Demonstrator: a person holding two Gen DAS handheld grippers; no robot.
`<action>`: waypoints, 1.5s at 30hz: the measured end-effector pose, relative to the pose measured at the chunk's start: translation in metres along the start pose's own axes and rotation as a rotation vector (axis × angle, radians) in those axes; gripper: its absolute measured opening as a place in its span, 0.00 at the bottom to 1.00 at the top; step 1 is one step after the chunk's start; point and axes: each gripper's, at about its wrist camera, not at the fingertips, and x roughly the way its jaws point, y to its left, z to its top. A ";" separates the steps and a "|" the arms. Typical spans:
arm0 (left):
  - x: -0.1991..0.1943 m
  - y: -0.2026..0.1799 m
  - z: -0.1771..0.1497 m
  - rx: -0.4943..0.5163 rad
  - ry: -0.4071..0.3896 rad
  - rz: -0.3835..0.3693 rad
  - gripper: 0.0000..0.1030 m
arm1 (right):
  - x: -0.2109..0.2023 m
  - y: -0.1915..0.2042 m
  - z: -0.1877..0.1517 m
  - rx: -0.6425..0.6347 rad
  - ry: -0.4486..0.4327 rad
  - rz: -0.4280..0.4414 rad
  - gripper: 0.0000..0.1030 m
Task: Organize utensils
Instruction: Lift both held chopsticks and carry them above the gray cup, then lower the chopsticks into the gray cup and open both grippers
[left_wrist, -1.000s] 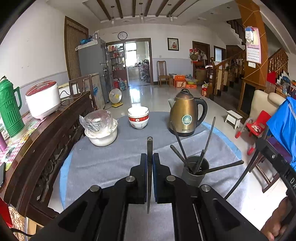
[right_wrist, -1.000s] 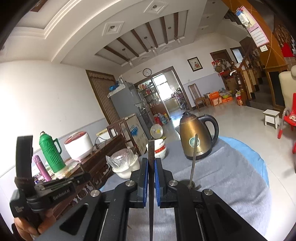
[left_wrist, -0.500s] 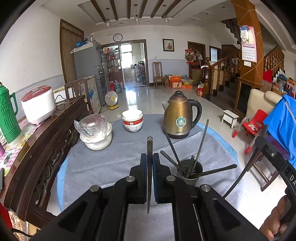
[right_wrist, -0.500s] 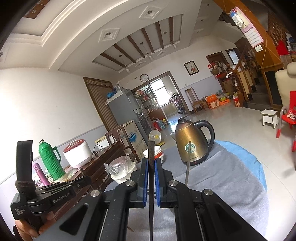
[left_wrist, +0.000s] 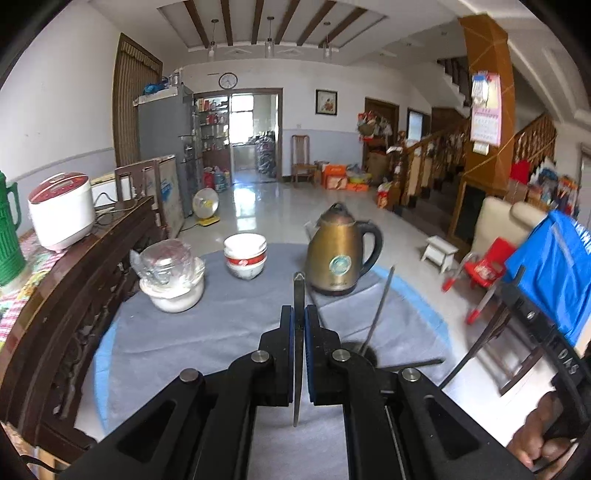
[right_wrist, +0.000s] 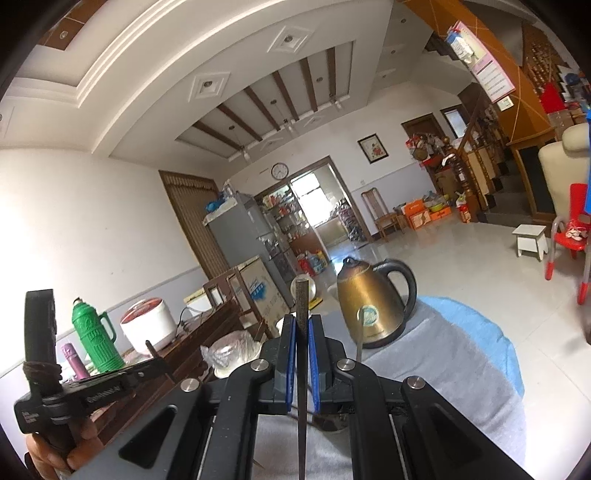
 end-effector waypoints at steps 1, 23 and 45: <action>-0.002 0.000 0.003 -0.007 -0.011 -0.010 0.05 | 0.000 -0.001 0.002 0.003 -0.011 -0.004 0.07; 0.006 -0.004 0.059 -0.110 -0.267 -0.092 0.05 | 0.047 -0.046 0.029 0.112 -0.178 -0.144 0.07; 0.096 -0.043 0.029 -0.101 -0.124 -0.083 0.05 | 0.069 -0.081 -0.001 0.124 -0.027 -0.082 0.07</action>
